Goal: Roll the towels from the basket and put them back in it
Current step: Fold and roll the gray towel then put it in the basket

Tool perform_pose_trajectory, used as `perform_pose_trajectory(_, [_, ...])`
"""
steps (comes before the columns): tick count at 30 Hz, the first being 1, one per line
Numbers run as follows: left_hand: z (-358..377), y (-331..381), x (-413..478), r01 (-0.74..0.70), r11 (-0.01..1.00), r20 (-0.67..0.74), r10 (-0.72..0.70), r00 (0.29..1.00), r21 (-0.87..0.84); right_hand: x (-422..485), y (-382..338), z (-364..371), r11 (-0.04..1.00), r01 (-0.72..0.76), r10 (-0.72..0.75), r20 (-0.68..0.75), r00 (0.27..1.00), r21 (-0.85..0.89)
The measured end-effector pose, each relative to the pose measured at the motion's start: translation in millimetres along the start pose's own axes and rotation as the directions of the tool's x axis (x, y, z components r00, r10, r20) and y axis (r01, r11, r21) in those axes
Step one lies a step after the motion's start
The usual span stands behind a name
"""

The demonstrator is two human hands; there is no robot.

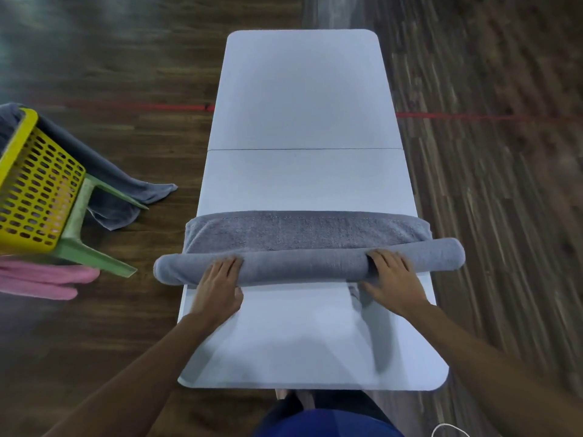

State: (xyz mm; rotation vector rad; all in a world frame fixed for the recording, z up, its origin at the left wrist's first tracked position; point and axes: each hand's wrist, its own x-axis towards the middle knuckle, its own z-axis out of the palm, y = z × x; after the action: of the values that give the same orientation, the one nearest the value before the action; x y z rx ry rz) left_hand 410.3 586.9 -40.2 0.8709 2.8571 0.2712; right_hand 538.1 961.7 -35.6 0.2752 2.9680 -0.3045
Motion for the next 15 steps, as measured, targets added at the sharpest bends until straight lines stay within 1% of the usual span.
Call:
perform_pose_trajectory(1, [2,-1,1,0.017,1.000,0.029,-0.017,0.999,0.005,-1,2,2,1.000,0.017,-0.016,0.023,1.000,-0.020])
perform_pose_trajectory(2, [2,-1,3,0.030,1.000,0.035,-0.031,0.999,0.008,0,2,4,0.999,0.017,-0.017,0.018,1.000,-0.028])
perform_pose_trajectory(4, [0,-1,12,0.044,0.999,0.015,-0.044,0.999,-0.003,6,0,0,1.000,-0.023,0.023,-0.015,1.000,-0.022])
perform_pose_trajectory(5, [-4,-1,16,0.045,0.999,0.013,-0.045,0.999,-0.006,11,-1,-3,0.999,-0.042,0.042,-0.006,0.999,-0.026])
perform_pose_trajectory(6, [-10,-1,20,0.037,0.999,0.024,-0.038,0.999,0.012,16,-3,-9,0.998,-0.055,0.057,0.047,0.997,-0.034])
perform_pose_trajectory(8, [-19,-4,26,-0.001,0.998,0.107,-0.005,0.994,0.055,27,-3,-22,0.997,-0.071,0.076,0.218,0.973,-0.030])
perform_pose_trajectory(10, [-25,-9,35,0.008,0.999,0.213,-0.015,0.977,0.034,38,-1,-33,0.994,-0.107,0.102,0.399,0.911,-0.010])
perform_pose_trajectory(11, [-27,-11,39,0.037,0.999,0.237,-0.036,0.971,0.000,42,1,-36,0.991,-0.133,0.119,0.442,0.889,0.001])
perform_pose_trajectory(12, [-28,-12,43,0.073,0.997,0.242,-0.062,0.968,-0.033,46,2,-37,0.987,-0.158,0.139,0.438,0.888,0.008])
perform_pose_trajectory(13, [-28,-14,47,0.103,0.993,0.213,-0.089,0.973,-0.054,48,4,-35,0.984,-0.176,0.155,0.378,0.913,0.020])
perform_pose_trajectory(15, [-23,-14,50,0.120,0.990,0.061,-0.116,0.991,-0.078,47,3,-30,0.981,-0.182,0.172,0.137,0.976,0.070])
